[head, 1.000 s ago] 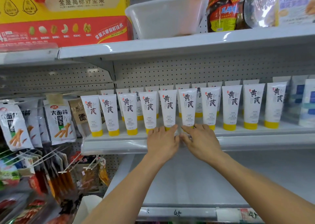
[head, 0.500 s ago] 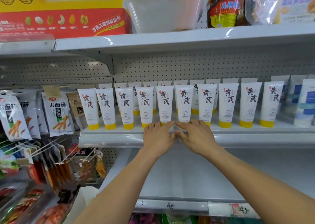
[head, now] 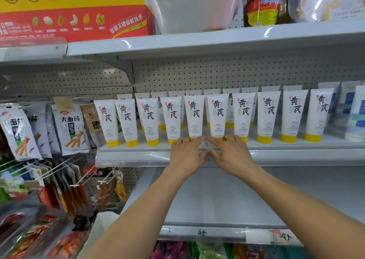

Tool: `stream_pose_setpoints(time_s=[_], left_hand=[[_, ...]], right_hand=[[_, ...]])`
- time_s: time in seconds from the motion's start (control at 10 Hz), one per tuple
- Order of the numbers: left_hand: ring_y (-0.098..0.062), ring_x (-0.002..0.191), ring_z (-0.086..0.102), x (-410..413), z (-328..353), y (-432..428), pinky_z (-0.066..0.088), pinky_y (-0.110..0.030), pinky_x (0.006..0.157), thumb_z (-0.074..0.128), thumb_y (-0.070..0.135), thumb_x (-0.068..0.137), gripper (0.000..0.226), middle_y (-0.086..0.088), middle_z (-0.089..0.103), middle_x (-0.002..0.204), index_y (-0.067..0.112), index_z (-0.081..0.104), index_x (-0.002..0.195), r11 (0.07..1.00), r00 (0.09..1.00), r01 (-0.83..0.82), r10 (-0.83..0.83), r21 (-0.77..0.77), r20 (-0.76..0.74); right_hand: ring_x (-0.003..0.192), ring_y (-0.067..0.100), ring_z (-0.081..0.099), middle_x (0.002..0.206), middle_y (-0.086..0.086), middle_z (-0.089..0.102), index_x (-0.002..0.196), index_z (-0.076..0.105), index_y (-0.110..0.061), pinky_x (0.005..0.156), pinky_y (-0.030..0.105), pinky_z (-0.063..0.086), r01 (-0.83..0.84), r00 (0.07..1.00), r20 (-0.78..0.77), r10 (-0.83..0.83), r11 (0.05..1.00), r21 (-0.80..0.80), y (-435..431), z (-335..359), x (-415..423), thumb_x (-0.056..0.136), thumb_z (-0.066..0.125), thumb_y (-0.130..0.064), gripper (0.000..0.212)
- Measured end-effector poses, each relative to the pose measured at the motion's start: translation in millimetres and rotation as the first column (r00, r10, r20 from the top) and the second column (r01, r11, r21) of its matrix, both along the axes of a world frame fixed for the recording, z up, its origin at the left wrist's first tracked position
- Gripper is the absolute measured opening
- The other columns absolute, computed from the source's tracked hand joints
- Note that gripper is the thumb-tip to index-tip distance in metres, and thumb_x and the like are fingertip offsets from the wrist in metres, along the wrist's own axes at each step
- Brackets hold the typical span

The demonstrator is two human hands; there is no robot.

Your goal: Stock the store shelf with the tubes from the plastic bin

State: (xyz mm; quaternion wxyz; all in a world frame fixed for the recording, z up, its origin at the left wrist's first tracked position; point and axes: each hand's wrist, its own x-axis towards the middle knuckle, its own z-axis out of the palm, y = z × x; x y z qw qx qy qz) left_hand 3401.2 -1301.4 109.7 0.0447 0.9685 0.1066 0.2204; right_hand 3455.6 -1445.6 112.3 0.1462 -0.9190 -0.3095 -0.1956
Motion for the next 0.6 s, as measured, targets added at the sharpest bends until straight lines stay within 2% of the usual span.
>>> stream_pose_setpoints(time_s=[0.1, 0.2, 0.3, 0.4, 0.6], left_hand=[[-0.028, 0.125, 0.046, -13, 1, 0, 0.032, -0.036, 0.105, 0.049, 0.038, 0.092, 0.052, -0.004, 0.053, 0.137, 0.03, 0.042, 0.142, 0.998, 0.998, 0.047, -0.049, 0.048, 0.031], [-0.026, 0.117, 0.051, -39, 5, -2, 0.04, -0.035, 0.094, 0.051, 0.035, 0.091, 0.044, 0.002, 0.058, 0.128, 0.029, 0.051, 0.135, 0.996, 0.985, 0.048, -0.06, 0.079, 0.16], [-0.019, 0.112, 0.055, -70, 8, 0, 0.045, -0.032, 0.083, 0.051, 0.035, 0.092, 0.04, 0.007, 0.061, 0.121, 0.033, 0.053, 0.132, 1.0, 0.966, 0.029, -0.028, 0.0, 0.257], [-0.01, 0.105, 0.058, -93, 12, 6, 0.047, -0.03, 0.078, 0.05, 0.039, 0.094, 0.035, 0.013, 0.061, 0.115, 0.038, 0.052, 0.129, 0.995, 0.964, 0.04, -0.014, -0.09, 0.264], [-0.01, 0.095, 0.062, -134, 10, -1, 0.053, -0.034, 0.075, 0.055, 0.037, 0.092, 0.03, 0.015, 0.064, 0.106, 0.037, 0.057, 0.121, 0.979, 0.943, 0.172, -0.132, -0.108, 0.305]], right_hand=[[0.116, 0.029, 0.043, 0.128, 0.008, 0.051, 0.134, 0.052, -0.034, 0.098, 0.036, 0.036, -0.002, 1.0, 0.026, 0.0, 0.999, 0.051, -5, 3, -9, 0.092, 0.051, -0.039, 0.042], [0.114, 0.029, 0.047, 0.125, 0.005, 0.052, 0.129, 0.057, -0.029, 0.091, 0.039, 0.04, -0.007, 0.995, 0.104, -0.003, 0.995, 0.098, -15, 3, -26, 0.088, 0.058, -0.03, 0.042], [0.104, 0.03, 0.057, 0.116, 0.005, 0.057, 0.121, 0.063, -0.023, 0.077, 0.04, 0.045, -0.047, 0.981, 0.191, 0.022, 0.991, 0.127, -29, 0, -44, 0.081, 0.067, -0.021, 0.039], [0.099, 0.031, 0.059, 0.111, 0.006, 0.06, 0.118, 0.064, -0.019, 0.073, 0.04, 0.048, -0.055, 0.979, 0.202, 0.023, 0.986, 0.154, -39, 1, -64, 0.08, 0.069, -0.018, 0.039], [0.098, 0.031, 0.059, 0.111, 0.008, 0.061, 0.12, 0.062, -0.019, 0.072, 0.04, 0.049, -0.031, 0.961, 0.275, -0.031, 0.976, 0.218, -57, -3, -117, 0.084, 0.063, -0.023, 0.037]])
